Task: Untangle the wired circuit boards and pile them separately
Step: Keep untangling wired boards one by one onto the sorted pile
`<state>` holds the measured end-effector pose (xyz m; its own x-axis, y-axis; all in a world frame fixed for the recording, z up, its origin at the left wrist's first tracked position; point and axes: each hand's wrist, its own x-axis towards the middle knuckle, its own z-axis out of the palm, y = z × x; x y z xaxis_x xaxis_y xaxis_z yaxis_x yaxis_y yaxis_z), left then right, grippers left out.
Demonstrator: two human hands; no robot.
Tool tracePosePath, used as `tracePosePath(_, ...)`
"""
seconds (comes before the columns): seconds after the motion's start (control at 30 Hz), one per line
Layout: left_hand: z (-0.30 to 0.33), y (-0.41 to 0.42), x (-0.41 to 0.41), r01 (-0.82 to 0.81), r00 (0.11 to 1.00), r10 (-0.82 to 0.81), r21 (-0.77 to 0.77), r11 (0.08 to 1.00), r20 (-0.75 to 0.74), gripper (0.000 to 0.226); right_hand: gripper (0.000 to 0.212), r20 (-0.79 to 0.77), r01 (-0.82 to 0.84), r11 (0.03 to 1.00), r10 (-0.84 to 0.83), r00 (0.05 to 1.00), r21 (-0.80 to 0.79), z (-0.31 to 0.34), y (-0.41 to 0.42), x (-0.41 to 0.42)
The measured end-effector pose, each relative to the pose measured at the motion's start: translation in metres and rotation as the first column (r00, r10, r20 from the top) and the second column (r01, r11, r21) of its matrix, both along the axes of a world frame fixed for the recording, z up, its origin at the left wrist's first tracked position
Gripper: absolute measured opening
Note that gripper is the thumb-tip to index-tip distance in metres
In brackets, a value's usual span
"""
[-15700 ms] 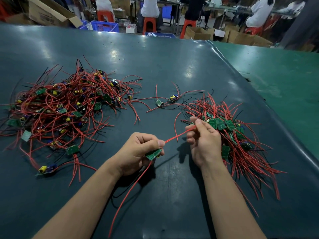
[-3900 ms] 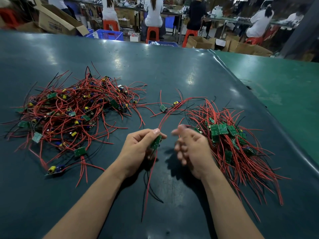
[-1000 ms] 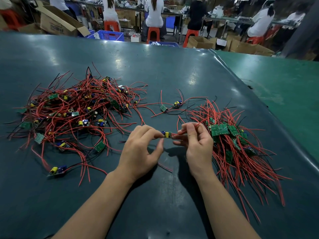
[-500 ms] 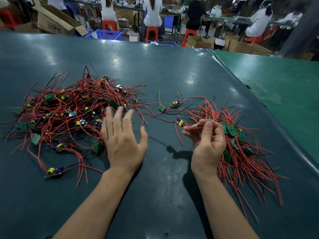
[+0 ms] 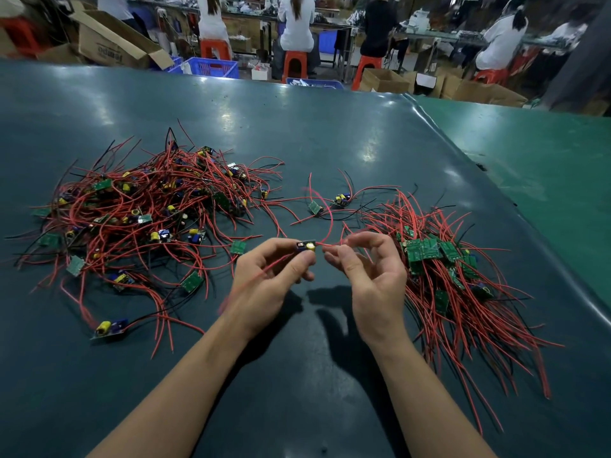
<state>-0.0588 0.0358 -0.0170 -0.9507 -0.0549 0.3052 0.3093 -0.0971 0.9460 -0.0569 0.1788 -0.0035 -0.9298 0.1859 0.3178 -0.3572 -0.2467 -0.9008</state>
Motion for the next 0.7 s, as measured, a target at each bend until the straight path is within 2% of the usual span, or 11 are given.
tracePosePath(0.07, 0.002, 0.0, -0.0029, 0.022, 0.998, -0.029, 0.133, 0.991, 0.052, 0.011, 0.014, 0.099, -0.028, 0.999, 0.027, 0.995, 0.016, -0.0009, 0.0011, -0.001)
tracePosePath(0.13, 0.002, -0.0006, -0.0041, 0.068, 0.991, -0.091, 0.222, 0.973, 0.094, 0.014, 0.014, 0.227, -0.149, 0.987, 0.132, 0.965, 0.059, -0.0002, 0.0008, -0.0004)
tracePosePath(0.23, 0.0, -0.0008, -0.0035, 0.13, 0.974, -0.17, 0.24, 0.962, 0.153, 0.019, 0.019, 0.277, -0.285, 0.956, 0.257, 0.926, 0.066, -0.0026, -0.0023, 0.0)
tracePosePath(0.47, 0.0034, -0.0008, 0.0009, 0.192, 0.963, -0.201, 0.061, 0.979, 0.182, 0.022, 0.018, 0.255, -0.209, 0.977, 0.213, 0.943, -0.043, -0.0016, 0.003, -0.0019)
tracePosePath(0.7, 0.0072, 0.0003, 0.0024, 0.18, 0.967, -0.188, 0.061, 0.982, 0.174, 0.023, 0.003, 0.233, -0.05, 0.995, 0.069, 0.97, -0.083, -0.0023, -0.0027, -0.0048)
